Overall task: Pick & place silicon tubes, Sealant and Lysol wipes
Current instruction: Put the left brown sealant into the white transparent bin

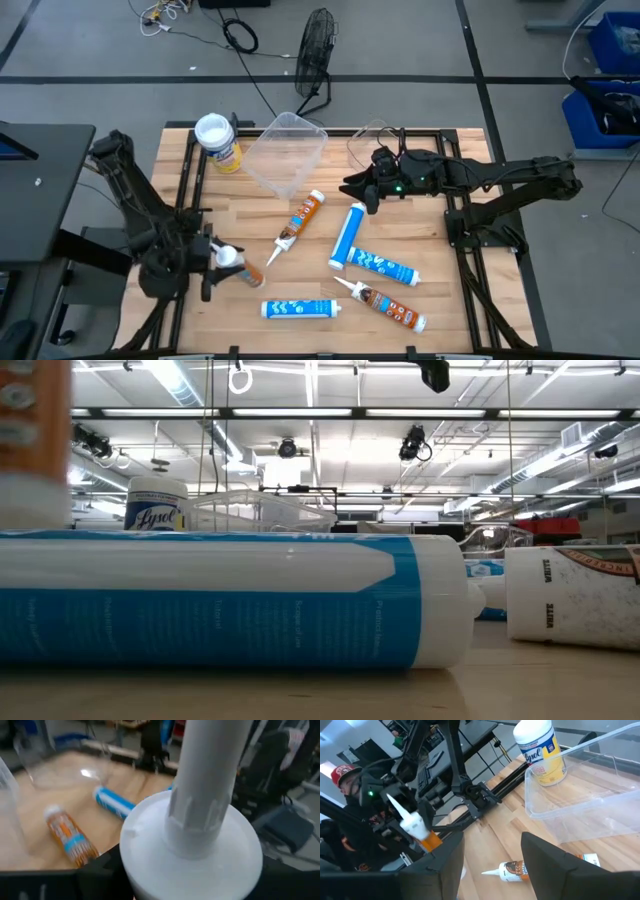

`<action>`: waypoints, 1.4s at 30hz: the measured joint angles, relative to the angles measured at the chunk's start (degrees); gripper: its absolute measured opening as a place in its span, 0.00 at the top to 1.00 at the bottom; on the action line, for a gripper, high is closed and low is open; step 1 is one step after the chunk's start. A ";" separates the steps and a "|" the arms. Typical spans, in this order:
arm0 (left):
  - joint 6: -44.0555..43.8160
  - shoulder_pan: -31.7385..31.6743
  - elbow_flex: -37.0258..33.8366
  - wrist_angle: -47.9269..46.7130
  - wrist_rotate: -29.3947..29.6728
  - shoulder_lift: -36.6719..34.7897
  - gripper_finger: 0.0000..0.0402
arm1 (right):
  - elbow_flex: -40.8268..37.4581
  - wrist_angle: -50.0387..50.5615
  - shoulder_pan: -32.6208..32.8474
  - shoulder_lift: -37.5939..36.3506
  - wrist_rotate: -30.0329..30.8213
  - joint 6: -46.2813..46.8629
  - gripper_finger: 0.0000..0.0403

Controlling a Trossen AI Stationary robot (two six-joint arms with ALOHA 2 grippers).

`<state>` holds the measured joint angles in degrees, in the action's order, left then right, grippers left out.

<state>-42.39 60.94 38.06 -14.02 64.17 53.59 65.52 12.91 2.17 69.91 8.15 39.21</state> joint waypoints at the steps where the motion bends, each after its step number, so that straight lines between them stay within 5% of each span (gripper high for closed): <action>1: 2.23 -0.63 0.83 0.04 0.19 -0.81 0.46 | 0.02 -0.23 0.00 0.00 0.01 -0.28 0.50; 20: 34.90 -26.05 14.84 -0.06 -0.94 -11.81 0.45 | 0.02 -1.73 0.31 0.00 -0.01 -2.81 0.50; 30: 42.11 -45.38 17.45 -0.59 -13.20 -11.17 0.45 | 0.02 -3.77 0.31 0.02 -0.01 -4.34 0.50; 42: 40.35 -68.60 17.43 0.24 -35.80 -5.02 0.45 | 0.02 -2.79 0.31 0.02 1.47 -5.62 0.50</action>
<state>-2.04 -7.66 55.48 -13.78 28.37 48.57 65.54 10.13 2.48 69.93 9.63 33.58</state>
